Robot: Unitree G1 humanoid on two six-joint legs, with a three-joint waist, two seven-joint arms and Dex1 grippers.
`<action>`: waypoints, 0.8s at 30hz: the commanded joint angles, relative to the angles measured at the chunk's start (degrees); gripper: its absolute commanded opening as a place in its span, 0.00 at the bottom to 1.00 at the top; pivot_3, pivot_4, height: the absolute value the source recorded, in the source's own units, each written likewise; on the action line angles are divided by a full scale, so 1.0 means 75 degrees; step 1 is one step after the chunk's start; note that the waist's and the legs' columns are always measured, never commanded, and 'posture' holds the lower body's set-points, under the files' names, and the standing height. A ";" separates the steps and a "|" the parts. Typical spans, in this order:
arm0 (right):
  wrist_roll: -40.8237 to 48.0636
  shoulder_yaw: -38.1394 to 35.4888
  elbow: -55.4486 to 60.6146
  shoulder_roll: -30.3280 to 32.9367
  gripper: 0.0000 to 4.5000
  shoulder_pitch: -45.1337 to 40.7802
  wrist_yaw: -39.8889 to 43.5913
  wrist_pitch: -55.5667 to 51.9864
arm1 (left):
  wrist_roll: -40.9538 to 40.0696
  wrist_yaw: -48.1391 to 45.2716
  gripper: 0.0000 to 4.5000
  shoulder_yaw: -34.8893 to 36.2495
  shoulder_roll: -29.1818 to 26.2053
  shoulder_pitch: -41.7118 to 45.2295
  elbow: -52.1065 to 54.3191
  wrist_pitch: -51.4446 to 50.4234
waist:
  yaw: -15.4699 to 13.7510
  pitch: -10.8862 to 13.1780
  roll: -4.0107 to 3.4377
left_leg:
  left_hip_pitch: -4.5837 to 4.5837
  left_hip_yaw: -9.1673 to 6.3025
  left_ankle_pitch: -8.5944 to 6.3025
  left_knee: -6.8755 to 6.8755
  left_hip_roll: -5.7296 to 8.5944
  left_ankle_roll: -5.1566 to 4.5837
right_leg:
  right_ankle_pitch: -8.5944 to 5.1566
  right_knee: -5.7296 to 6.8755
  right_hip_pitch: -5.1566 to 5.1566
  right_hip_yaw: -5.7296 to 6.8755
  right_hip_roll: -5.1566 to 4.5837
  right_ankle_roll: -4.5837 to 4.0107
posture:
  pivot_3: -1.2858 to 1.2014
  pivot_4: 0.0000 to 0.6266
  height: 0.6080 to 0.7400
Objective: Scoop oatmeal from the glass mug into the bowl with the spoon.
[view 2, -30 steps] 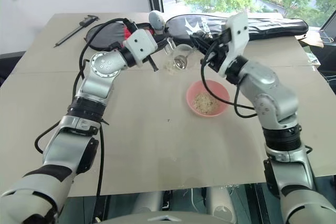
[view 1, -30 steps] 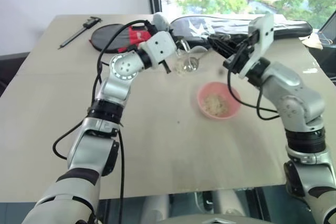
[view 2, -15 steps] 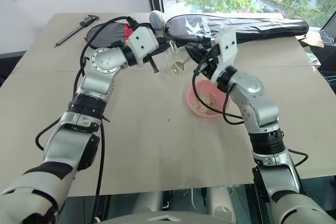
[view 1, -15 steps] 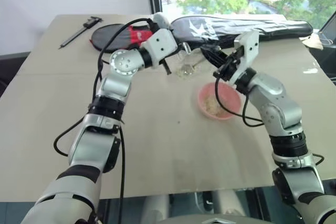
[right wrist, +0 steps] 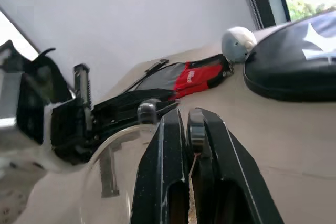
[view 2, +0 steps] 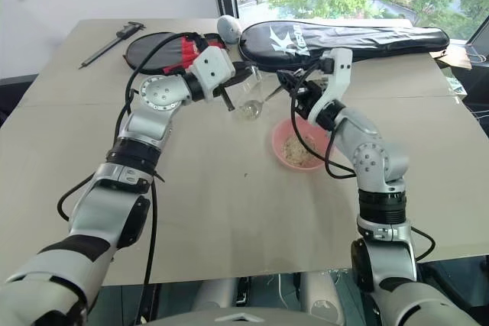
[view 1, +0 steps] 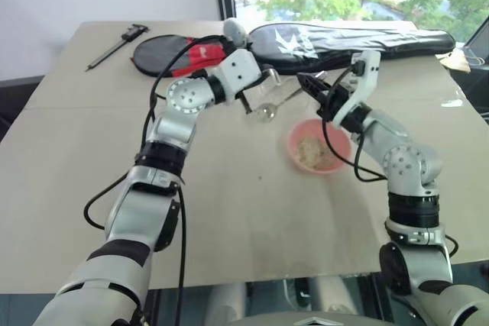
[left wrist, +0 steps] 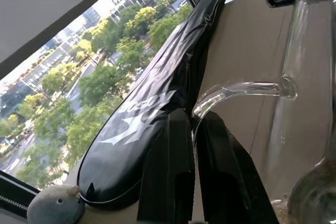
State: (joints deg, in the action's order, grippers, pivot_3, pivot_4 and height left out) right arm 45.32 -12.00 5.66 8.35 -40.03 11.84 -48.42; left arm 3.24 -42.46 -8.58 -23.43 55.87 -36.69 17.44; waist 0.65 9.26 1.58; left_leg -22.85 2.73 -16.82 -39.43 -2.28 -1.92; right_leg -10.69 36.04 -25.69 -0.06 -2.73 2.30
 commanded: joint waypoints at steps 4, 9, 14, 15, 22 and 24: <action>0.1090 -0.0909 0.0078 -0.0144 0.00 -0.0399 -0.1251 -0.1074 | -0.0369 0.0377 0.02 0.0401 0.0268 -0.0214 0.0618 0.0061 | 0.0012 0.0000 -0.0001 | 0.0000 -0.0001 0.0000 0.0000 0.0000 0.0000 | 0.0000 0.0037 -0.0001 0.0000 0.0000 0.0000 | 0.52 0.24 1.00; 0.1812 -0.1333 0.0181 -0.0221 0.00 -0.0518 -0.2087 -0.1598 | -0.0371 0.0659 0.02 0.0487 0.0410 -0.0423 0.0723 -0.0082 | 0.0015 0.0000 -0.0001 | 0.0001 -0.0001 0.0000 -0.0001 0.0000 0.0000 | 0.0000 0.0044 -0.0002 0.0000 -0.0001 0.0000 | 0.52 0.24 1.00; 0.2482 -0.1745 0.0061 -0.0223 0.00 -0.0691 -0.2762 -0.1769 | -0.0357 0.0803 0.02 0.0480 0.0449 -0.0623 0.0854 -0.0143 | 0.0020 0.0000 -0.0001 | 0.0006 -0.0003 0.0000 -0.0001 0.0000 -0.0002 | 0.0000 0.0055 -0.0002 -0.0001 0.0000 0.0000 | 0.52 0.24 1.00; 0.2652 -0.1833 0.0021 -0.0203 0.00 -0.0730 -0.2895 -0.1792 | -0.0360 0.0850 0.02 0.0486 0.0463 -0.0665 0.0867 -0.0151 | 0.0020 0.0000 -0.0001 | 0.0006 -0.0003 -0.0001 -0.0001 0.0000 -0.0002 | 0.0000 0.0057 -0.0002 -0.0001 -0.0001 0.0000 | 0.52 0.24 1.00; 0.3887 -0.2313 -0.0233 0.0206 0.00 -0.0884 -0.3639 -0.1945 | -0.0820 0.1243 0.02 0.0908 0.0771 -0.1014 0.0954 -0.0377 | 0.0021 0.0000 -0.0001 | 0.0006 -0.0004 -0.0003 -0.0002 0.0000 -0.0006 | 0.0000 0.0056 -0.0002 -0.0001 -0.0003 0.0000 | 0.52 0.24 1.00; 0.4240 -0.2409 -0.0285 0.0315 0.00 -0.0890 -0.3895 -0.1981 | -0.0873 0.1284 0.02 0.0973 0.0806 -0.1131 0.0984 -0.0343 | 0.0023 0.0000 -0.0001 | 0.0006 -0.0004 -0.0003 -0.0002 -0.0001 -0.0006 | 0.0000 0.0056 -0.0002 -0.0001 -0.0003 0.0000 | 0.52 0.24 1.00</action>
State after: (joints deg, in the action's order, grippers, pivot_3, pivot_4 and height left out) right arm 73.96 -28.34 2.77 9.61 -45.38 -15.86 -63.29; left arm -1.17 -33.89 -3.23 -17.46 47.00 -32.79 14.06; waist 0.82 9.26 1.57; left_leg -22.81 2.71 -16.84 -39.44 -2.28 -1.97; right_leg -10.69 36.46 -25.71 -0.07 -2.76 2.31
